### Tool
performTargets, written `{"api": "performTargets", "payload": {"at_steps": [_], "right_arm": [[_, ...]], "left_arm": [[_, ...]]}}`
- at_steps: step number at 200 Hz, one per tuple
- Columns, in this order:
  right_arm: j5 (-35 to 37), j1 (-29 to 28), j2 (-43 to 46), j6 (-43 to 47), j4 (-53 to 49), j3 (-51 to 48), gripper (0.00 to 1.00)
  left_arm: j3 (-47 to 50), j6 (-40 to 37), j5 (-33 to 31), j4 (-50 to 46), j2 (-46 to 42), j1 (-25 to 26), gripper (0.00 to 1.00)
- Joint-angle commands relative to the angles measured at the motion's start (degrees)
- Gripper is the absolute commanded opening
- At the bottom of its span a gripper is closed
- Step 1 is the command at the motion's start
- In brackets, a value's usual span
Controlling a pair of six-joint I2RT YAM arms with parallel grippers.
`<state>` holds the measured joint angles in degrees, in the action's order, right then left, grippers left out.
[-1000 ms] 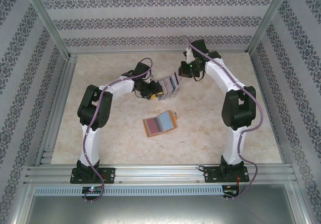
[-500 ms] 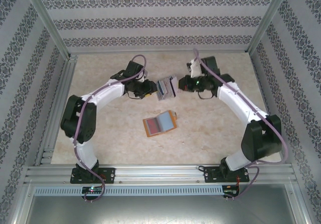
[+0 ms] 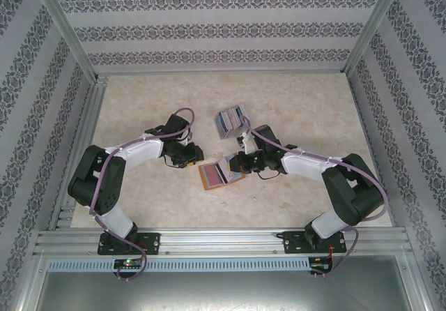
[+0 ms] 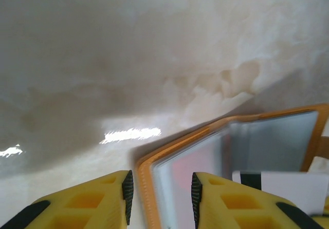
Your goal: Put the credit cards into the card holder
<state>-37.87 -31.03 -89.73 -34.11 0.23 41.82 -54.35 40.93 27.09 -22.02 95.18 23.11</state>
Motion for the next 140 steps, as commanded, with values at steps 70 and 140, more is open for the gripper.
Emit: {"api": "performTargets", "payload": {"at_steps": [70,140], "right_arm": [[-0.46,1.42,-3.03,-0.78,5.49,-0.92,0.06],[-1.40,1.99,-2.76,-2.79,6.48,-3.15,0.06]], "left_arm": [[5.40,5.21,2.91,5.55,-4.21,1.32,0.36],[5.18,6.66,3.42,4.88,-3.30,3.39,0.33]]}}
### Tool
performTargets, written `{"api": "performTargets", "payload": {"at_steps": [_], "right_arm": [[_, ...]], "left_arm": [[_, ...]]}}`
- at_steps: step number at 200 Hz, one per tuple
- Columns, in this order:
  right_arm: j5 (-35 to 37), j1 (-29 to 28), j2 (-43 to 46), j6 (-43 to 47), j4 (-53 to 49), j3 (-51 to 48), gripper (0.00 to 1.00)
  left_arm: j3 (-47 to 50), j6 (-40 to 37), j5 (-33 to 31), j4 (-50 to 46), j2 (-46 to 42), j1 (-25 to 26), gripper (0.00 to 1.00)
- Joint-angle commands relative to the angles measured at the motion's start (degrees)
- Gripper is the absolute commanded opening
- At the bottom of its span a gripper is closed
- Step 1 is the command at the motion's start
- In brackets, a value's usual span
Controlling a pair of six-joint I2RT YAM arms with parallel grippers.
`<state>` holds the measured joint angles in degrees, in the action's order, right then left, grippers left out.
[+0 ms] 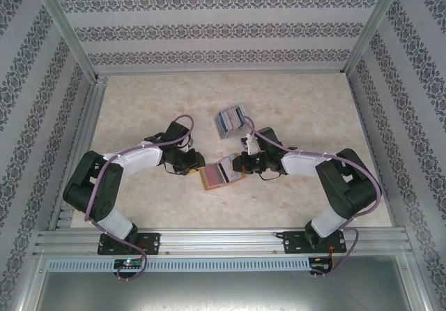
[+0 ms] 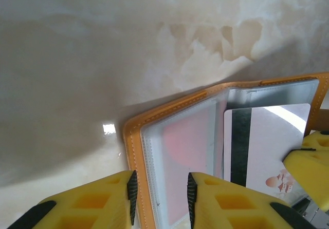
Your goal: Put the credit cards into the card holder
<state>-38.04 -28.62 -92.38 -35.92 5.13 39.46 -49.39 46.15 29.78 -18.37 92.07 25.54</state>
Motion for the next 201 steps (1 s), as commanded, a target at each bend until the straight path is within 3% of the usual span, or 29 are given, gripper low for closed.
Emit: {"api": "performTargets", "payload": {"at_steps": [1,116,201], "right_arm": [[-1.31,-0.54,-0.15,-1.05,1.69,-0.79,0.06],[-1.51,-1.59,-4.39,-3.26,-0.18,2.78,0.07],[2.38,-4.54,-4.63,-6.22,-0.99,4.05,0.07]], "left_arm": [[0.19,1.42,0.81,1.27,-0.12,0.94,0.33],[2.55,2.36,0.45,3.47,2.76,2.21,0.18],[3.45,2.85,0.37,4.65,4.25,2.94,0.13]]}}
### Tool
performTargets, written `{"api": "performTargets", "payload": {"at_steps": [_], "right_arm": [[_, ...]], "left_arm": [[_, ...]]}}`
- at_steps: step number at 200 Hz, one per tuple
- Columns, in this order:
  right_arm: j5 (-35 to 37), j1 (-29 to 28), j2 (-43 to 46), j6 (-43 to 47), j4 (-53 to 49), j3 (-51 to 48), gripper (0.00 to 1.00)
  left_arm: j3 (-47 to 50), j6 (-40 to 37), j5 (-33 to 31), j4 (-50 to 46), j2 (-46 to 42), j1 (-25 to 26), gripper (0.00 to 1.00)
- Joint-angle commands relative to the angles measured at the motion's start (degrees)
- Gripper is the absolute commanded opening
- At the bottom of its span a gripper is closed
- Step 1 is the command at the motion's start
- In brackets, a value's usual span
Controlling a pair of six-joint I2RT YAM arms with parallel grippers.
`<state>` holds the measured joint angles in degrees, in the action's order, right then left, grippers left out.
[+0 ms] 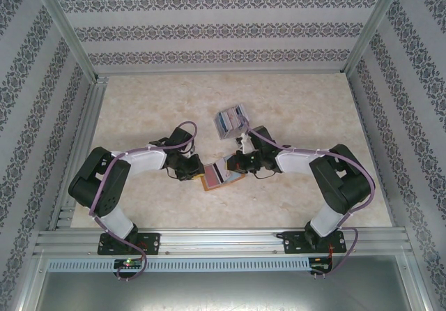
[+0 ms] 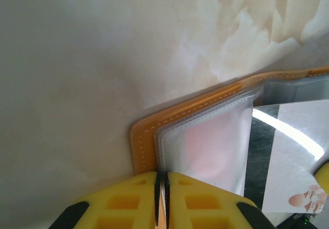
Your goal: Put the credit cards into the card holder
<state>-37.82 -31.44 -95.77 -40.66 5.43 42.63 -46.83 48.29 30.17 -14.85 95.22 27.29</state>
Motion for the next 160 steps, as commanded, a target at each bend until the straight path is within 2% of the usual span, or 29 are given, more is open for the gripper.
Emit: {"api": "performTargets", "payload": {"at_steps": [1,60,113,160], "right_arm": [[2.19,-1.75,-1.30,-1.50,-1.21,0.88,0.07],[8.07,-3.94,-2.33,-2.07,-0.80,0.38,0.06],[16.92,-4.40,2.60,1.35,-4.55,-0.75,0.06],[17.05,-4.44,4.64,3.57,-2.84,-1.91,0.06]], "left_arm": [[0.88,0.73,-0.03,1.14,1.11,1.19,0.13],[1.91,0.47,0.93,2.11,1.59,2.41,0.10],[1.38,-0.27,1.58,2.42,2.91,3.03,0.08],[1.24,-1.11,1.49,2.19,3.48,3.02,0.06]]}}
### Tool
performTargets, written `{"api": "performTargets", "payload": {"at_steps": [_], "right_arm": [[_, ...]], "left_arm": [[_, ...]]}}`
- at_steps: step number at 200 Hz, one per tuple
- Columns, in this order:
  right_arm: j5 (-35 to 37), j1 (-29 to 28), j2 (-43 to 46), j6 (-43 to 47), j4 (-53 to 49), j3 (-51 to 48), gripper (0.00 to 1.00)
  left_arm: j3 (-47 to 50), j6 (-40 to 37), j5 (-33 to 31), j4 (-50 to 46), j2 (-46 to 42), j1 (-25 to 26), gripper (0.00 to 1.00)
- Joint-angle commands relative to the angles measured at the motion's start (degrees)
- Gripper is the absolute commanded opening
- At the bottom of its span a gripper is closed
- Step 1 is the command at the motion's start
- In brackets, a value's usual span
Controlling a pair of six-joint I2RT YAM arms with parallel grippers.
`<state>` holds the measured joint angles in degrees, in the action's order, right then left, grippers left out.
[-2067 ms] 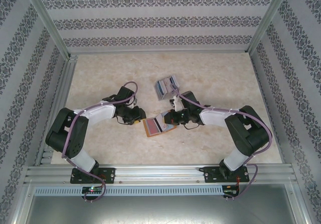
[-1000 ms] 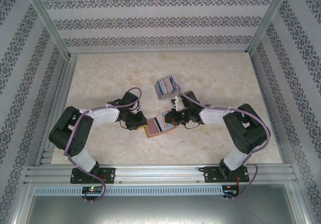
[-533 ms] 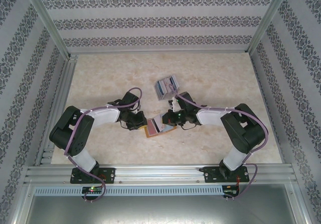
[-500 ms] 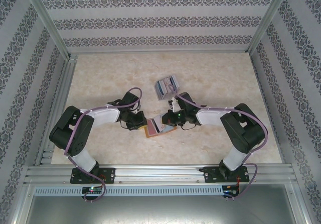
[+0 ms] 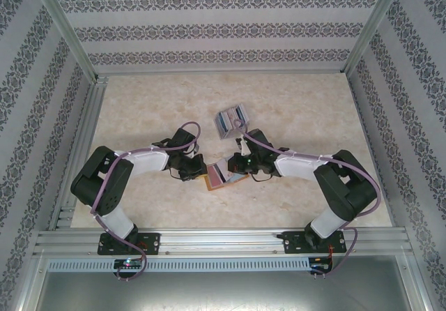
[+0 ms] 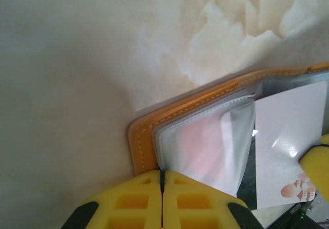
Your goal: Put the credit cards into the card holder
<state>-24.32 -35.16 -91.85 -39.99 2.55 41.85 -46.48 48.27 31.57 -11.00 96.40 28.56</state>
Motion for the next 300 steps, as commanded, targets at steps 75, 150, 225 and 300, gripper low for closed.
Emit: {"api": "performTargets", "payload": {"at_steps": [75,150,225,300], "right_arm": [[3.47,-1.34,-0.76,12.42,-0.74,-0.27,0.06],[-1.05,2.05,0.58,14.75,-2.46,0.10,0.05],[-1.37,3.44,0.80,15.45,-2.05,-0.19,0.05],[1.95,1.79,0.95,15.44,-1.83,-0.54,0.05]], "left_arm": [[0.09,-2.51,-0.01,-1.88,4.03,1.80,0.05],[-1.17,-4.92,-2.21,-4.51,4.14,1.77,0.04],[-1.89,-5.73,-2.94,-5.39,4.50,1.78,0.04],[-3.11,-5.75,-2.79,-5.01,5.55,1.78,0.04]]}}
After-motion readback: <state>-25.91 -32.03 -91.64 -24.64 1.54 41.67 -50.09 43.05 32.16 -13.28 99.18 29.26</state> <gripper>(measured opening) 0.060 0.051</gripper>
